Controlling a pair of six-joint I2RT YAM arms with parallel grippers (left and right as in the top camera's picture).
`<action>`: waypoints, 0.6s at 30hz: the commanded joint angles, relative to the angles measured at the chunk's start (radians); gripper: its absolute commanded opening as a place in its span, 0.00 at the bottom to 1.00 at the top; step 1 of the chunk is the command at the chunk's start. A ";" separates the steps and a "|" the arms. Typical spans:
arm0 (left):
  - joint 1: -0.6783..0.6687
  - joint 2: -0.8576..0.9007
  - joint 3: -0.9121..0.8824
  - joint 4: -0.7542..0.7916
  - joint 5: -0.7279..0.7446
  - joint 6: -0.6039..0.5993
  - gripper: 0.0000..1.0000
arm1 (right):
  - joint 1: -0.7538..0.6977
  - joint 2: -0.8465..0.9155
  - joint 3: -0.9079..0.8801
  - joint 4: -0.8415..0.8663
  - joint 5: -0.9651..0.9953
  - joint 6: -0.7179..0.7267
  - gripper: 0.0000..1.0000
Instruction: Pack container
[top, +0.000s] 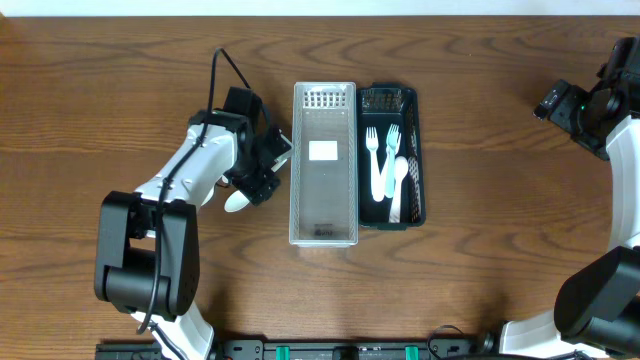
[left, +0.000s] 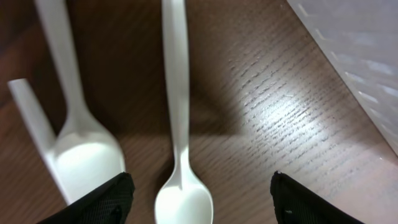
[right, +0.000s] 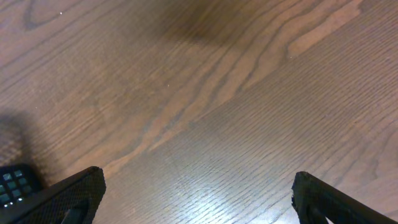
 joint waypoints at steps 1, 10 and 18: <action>-0.005 0.013 -0.040 0.018 0.009 0.019 0.73 | -0.006 -0.004 0.000 0.002 0.003 0.018 0.99; -0.005 0.013 -0.117 0.131 0.010 0.019 0.57 | -0.006 -0.004 0.000 0.002 0.003 0.018 0.99; -0.005 0.013 -0.122 0.130 0.010 0.019 0.53 | -0.006 -0.004 0.000 0.002 0.003 0.018 0.99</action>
